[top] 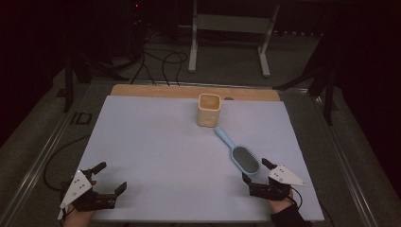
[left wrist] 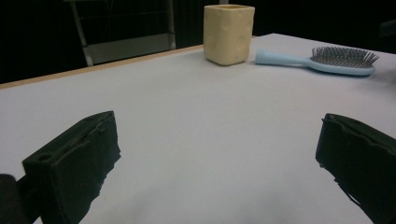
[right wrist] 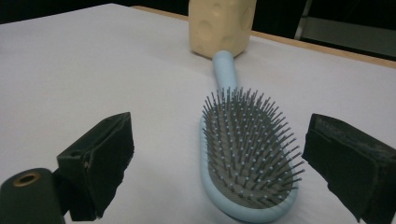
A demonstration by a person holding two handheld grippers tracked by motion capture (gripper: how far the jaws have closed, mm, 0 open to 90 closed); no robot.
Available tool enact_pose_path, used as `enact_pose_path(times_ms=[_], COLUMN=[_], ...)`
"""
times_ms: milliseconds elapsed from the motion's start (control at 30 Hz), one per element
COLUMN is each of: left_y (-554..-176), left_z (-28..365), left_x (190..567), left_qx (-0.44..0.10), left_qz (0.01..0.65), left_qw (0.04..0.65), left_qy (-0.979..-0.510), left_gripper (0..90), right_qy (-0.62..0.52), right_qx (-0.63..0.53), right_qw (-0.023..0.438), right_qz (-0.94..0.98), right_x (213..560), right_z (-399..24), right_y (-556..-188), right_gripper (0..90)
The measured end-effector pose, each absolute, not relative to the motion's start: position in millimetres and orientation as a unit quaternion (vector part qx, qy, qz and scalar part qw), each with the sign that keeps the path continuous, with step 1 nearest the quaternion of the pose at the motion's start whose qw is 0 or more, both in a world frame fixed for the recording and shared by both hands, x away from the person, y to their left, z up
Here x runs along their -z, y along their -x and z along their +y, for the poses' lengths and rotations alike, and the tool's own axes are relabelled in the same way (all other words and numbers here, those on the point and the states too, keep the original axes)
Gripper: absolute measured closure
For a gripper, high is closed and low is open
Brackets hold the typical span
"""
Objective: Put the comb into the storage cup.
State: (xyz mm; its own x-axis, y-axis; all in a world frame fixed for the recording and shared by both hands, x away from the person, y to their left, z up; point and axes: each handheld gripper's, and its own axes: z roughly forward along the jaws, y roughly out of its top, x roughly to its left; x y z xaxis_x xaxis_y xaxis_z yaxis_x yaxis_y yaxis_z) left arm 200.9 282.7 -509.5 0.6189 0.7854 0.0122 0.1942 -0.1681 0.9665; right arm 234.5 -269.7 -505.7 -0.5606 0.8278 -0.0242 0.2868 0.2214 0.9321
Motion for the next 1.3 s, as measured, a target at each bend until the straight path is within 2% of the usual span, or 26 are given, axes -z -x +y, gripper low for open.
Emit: enact_pose_path(times_ms=[600,1000,1300], left_y=[-200.2,-198.5,-198.3], left_z=[283.4,284.5,284.7], left_x=[508.1,506.6,506.7], left_qx=[-0.270,-0.271,-0.270], left_qz=[0.341,0.341,0.341], left_qw=[0.551,0.554,0.557], left_qy=[-0.713,-0.710,-0.708], left_gripper=[0.0,0.0,0.0], right_qy=[-0.363,-0.356,-0.352], right_qx=[-0.483,-0.475,-0.483], right_qw=[0.264,0.236,0.237], right_qz=[0.752,0.769,0.766], right_x=[503.4,505.6,493.2], right_z=[-265.6,-262.2,-259.2], right_y=[-230.4,-231.4,-226.2], right_gripper=[8.3,8.3,8.3])
